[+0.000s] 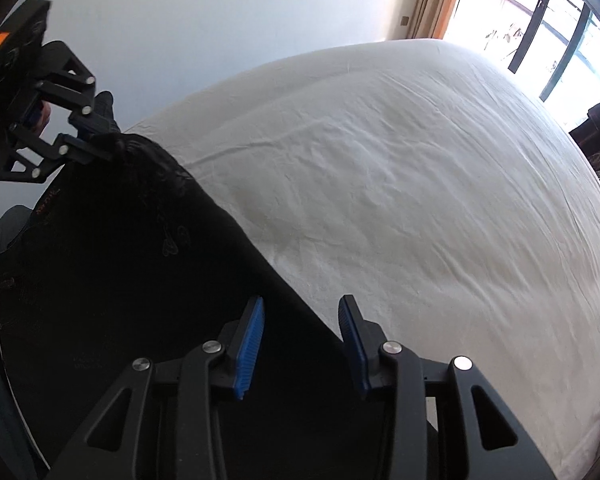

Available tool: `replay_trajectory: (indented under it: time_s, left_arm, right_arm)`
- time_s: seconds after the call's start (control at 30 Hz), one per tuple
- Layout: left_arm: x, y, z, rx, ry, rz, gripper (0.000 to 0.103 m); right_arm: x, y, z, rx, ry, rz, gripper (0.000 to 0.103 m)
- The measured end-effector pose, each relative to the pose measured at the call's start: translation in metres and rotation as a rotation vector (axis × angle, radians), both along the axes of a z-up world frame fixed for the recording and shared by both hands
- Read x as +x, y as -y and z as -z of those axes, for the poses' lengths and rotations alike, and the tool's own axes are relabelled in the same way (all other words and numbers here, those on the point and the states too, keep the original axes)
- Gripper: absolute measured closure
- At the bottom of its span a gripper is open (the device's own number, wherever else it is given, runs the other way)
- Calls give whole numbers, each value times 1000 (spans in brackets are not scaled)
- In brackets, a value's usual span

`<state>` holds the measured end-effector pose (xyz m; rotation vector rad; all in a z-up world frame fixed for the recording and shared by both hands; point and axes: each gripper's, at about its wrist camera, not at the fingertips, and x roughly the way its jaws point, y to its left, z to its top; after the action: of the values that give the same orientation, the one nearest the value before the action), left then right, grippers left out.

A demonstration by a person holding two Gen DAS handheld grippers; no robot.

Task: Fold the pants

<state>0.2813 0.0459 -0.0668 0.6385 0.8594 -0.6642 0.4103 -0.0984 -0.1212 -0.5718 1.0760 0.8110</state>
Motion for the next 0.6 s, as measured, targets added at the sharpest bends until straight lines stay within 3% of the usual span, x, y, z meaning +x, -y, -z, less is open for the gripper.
replay_trajectory:
  time_s: [0.27,0.47,0.6]
  left_arm:
    - [-21,5,-7,-8,40,22,96]
    - [-16,2,-5,-12,31,2,96]
    - [-19,3,-5,-18,32,0,96]
  right_arm:
    - [2,-12,9,-63,-30,-87,62]
    - [-7,-12,5,-30,-46,-89,92]
    - [-15,-11,1,-16,-28,-73,97]
